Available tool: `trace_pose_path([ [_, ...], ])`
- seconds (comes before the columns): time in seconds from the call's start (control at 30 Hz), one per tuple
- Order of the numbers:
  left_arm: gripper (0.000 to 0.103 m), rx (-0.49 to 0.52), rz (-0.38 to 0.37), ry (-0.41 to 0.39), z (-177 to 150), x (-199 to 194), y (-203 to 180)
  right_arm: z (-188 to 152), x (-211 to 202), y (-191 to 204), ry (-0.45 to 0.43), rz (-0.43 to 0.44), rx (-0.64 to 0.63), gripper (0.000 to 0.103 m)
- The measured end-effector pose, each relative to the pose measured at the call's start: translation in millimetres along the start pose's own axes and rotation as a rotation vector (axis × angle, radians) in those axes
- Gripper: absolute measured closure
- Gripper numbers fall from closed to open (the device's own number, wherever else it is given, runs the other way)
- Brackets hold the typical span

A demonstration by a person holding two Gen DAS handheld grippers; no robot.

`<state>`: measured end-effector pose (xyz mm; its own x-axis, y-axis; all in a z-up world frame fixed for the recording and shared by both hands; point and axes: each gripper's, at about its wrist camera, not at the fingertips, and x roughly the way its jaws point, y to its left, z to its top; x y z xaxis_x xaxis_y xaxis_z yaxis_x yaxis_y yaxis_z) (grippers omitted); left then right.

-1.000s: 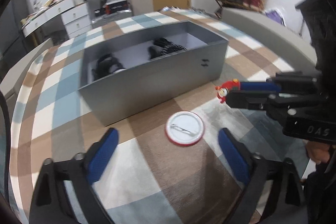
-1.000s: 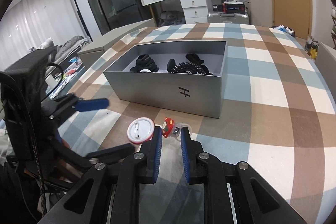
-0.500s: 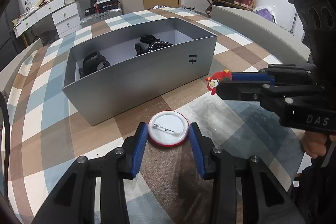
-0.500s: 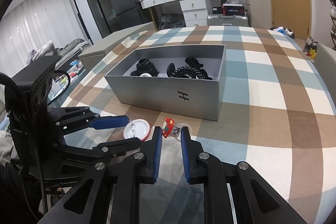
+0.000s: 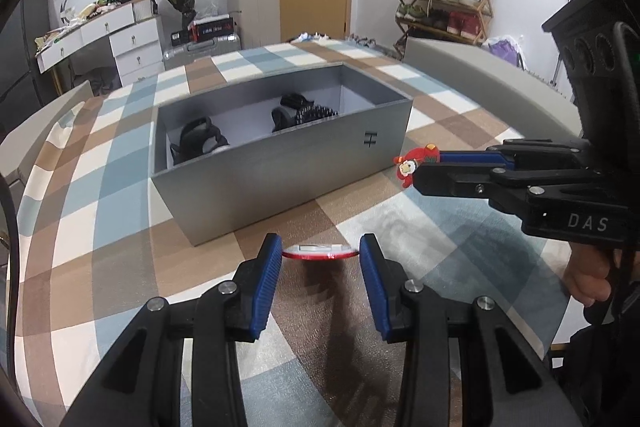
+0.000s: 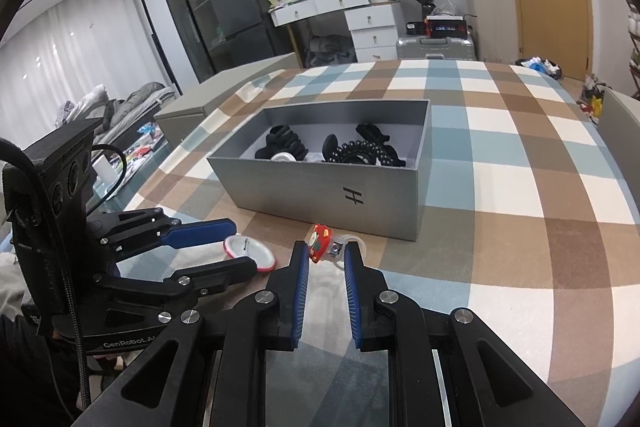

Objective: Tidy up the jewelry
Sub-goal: 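Grasp the white round badge with the left tool while the right tool holds the ring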

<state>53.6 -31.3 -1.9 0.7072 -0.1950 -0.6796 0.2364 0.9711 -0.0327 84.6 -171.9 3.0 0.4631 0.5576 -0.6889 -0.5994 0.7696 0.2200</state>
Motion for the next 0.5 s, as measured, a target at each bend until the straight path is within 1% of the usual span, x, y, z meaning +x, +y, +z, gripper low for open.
trace_pose_path([
  [0.33,0.069,-0.042,0.007,-0.088,10,-12,10,10,-11,2,-0.051,0.017,0.003,0.086],
  [0.5,0.07,-0.06,0.007,-0.105,10,-14,15,12,-10,4,-0.054,0.021,-0.008,0.086],
])
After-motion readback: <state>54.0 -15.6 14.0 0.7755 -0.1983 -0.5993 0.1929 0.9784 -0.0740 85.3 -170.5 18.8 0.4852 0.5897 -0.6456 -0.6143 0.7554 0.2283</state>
